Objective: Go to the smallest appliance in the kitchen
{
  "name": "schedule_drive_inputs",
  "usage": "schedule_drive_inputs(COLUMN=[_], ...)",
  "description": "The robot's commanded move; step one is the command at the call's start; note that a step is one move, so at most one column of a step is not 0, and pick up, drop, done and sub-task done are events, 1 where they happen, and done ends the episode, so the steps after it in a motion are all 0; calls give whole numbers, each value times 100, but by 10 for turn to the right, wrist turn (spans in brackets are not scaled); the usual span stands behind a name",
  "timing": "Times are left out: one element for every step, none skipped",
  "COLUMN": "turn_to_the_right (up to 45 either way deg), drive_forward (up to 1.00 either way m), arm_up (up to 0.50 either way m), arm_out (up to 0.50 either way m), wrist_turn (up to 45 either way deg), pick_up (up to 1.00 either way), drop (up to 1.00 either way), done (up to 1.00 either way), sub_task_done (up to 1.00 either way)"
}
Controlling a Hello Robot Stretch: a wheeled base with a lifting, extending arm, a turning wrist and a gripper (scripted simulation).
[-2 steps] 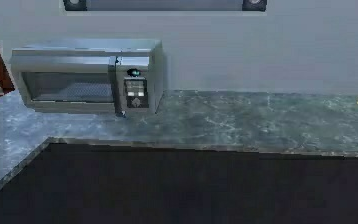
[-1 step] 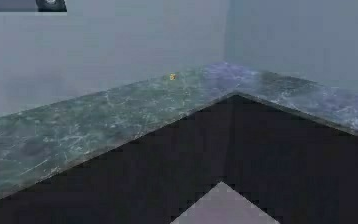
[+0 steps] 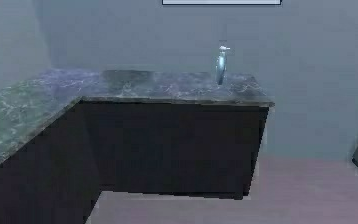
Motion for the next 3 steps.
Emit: schedule_drive_inputs(turn_to_the_right=[240,0,-450], drive_forward=[0,5,0], arm_up=[0,0,0], arm_out=[0,0,0], wrist_turn=[0,0,0], pick_up=[0,0,0], drop=[0,0,0], done=[0,0,0], sub_task_done=[0,0,0])
